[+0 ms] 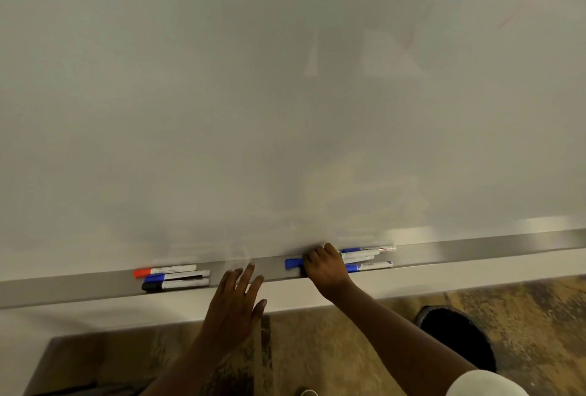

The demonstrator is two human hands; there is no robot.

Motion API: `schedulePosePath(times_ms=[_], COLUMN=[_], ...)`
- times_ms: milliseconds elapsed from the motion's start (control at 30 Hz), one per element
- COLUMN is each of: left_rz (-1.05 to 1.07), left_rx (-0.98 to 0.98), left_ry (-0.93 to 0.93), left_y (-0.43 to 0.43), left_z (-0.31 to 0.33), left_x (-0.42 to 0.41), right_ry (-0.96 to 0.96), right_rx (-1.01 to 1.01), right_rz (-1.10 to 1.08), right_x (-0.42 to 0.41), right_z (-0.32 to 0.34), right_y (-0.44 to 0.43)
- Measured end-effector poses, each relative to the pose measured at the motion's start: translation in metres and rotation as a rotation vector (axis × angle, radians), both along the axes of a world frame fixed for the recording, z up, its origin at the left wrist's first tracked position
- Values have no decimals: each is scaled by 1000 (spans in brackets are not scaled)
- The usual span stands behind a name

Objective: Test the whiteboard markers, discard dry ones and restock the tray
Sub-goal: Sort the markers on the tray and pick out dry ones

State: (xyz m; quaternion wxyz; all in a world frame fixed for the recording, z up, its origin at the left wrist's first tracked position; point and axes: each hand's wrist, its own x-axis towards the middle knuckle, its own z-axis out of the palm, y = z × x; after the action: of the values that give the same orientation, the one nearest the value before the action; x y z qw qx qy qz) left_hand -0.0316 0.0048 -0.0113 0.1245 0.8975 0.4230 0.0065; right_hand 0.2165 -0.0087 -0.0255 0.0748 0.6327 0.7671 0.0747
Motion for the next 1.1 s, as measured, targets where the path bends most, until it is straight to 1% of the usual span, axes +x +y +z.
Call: schedulePosePath(times_ms=[100, 167, 267, 300, 367, 400, 500, 633, 733, 767, 833, 867, 900, 967, 1033, 1067, 1100], left_rz=[-19, -30, -38, -48, -110, -118, -101, -100, -135, -138, -151, -160, -168, -181, -197, -208, -224], left_rx=[3, 62, 227, 272, 437, 490, 581, 773, 856, 868, 901, 923, 955, 1055, 1133, 1160, 1181], left_ry=[-3, 0, -36, -47, -52, -45, -47, -196, -292, -319, -396, -439, -477, -528, -580, -597, -607], left_y=[0, 1, 1, 0, 2, 3, 5, 10, 21, 26, 35, 38, 39, 40, 35, 32, 29], left_z=[5, 7, 10, 15, 27, 36, 60, 89, 121, 135, 165, 186, 208, 251, 295, 314, 331], left_x=[4, 7, 19, 25, 38, 44, 59, 71, 80, 82, 85, 86, 89, 95, 103, 108, 112], right_ry=[89, 184, 280, 304, 358, 384, 446, 487, 474, 474, 513, 600, 752, 1203, 1697, 1834, 1901], right_rx=[100, 215, 405, 455, 537, 573, 685, 824, 916, 913, 865, 839, 819, 767, 647, 595, 548], right_rz=[96, 143, 184, 187, 186, 183, 181, 296, 394, 395, 289, 199, 105, -26, 0, 41, 90], right_x=[2, 0, -12, -17, -29, -33, -38, -28, -13, -8, 1, 4, 5, 4, 0, -2, -4], right_z=[1, 4, 9, 12, 24, 33, 63, 109, 155, 171, 206, 225, 245, 288, 324, 339, 353], right_y=[-1, -3, -5, -6, -9, -11, -18, -22, -22, -21, -21, -22, -25, -33, -38, -40, -41])
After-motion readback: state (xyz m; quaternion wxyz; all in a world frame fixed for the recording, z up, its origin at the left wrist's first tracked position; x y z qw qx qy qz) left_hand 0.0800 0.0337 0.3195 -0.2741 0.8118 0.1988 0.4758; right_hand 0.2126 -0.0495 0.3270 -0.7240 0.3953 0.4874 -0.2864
